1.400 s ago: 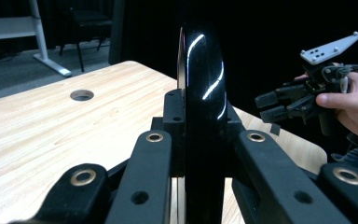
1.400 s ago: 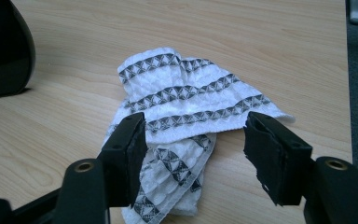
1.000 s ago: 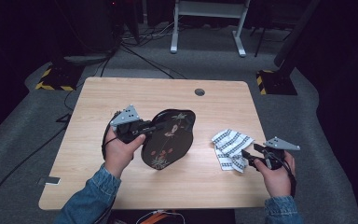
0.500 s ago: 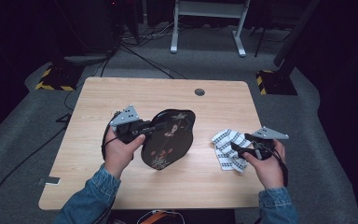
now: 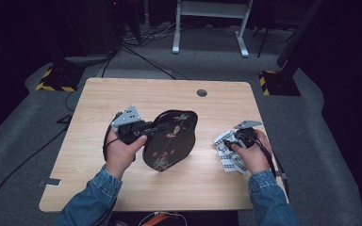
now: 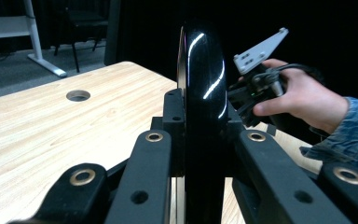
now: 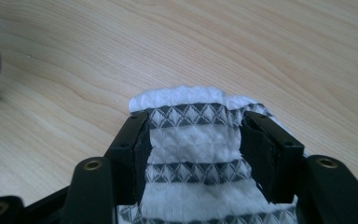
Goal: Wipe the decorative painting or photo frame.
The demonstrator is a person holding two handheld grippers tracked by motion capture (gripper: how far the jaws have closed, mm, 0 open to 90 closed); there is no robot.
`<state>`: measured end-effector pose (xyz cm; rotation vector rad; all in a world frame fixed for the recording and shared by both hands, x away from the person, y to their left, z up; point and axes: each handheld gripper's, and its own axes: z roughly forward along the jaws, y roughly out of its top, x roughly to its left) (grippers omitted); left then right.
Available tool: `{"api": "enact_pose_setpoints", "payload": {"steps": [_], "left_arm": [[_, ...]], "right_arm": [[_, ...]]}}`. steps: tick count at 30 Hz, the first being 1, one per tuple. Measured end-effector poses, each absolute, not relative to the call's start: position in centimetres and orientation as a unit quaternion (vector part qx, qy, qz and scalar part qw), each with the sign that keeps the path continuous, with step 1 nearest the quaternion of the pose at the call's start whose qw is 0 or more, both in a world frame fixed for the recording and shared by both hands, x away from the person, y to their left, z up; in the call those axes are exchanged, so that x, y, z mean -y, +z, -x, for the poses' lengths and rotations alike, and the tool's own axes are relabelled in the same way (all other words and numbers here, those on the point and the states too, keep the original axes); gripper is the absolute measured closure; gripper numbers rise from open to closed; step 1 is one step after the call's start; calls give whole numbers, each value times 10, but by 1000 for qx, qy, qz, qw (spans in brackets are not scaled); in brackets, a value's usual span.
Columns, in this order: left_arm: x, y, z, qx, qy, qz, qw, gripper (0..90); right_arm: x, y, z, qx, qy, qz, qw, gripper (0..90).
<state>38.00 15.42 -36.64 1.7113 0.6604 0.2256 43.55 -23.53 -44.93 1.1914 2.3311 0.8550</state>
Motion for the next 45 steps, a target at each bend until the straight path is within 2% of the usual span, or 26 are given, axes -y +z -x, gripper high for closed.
{"api": "enact_pose_setpoints", "payload": {"steps": [8, 12, 14, 18, 21, 25, 33, 34, 45], "left_arm": [[-155, -367, -380, -286, 97, -738, 604, 802], [-155, -367, -380, -286, 97, -737, 604, 802], [-155, -367, -380, -286, 98, -738, 604, 802], [-155, -367, -379, -286, 98, -737, 605, 802], [-155, -367, -379, -286, 98, -737, 604, 803], [-155, -367, -379, -286, 98, -737, 604, 803], [-155, -367, -379, -286, 98, -739, 602, 803], [-155, -367, -379, -285, 99, -740, 601, 803], [-155, -367, -379, -286, 99, -740, 601, 803]], "right_arm": [[220, -470, -453, -839, 279, -436, 166, 422], [214, -477, -457, -847, 262, -430, 172, 452], [212, -478, -458, -854, 246, -421, 182, 507], [211, -477, -458, -852, 230, -426, 201, 736], [213, -478, -457, -844, 235, -436, 206, 793], [215, -475, -454, -838, 248, -441, 205, 808], [216, -435, -431, -822, 318, -421, 213, 815], [213, -421, -423, -818, 338, -411, 218, 816], [188, -368, -394, -809, 415, -354, 218, 817]]}}
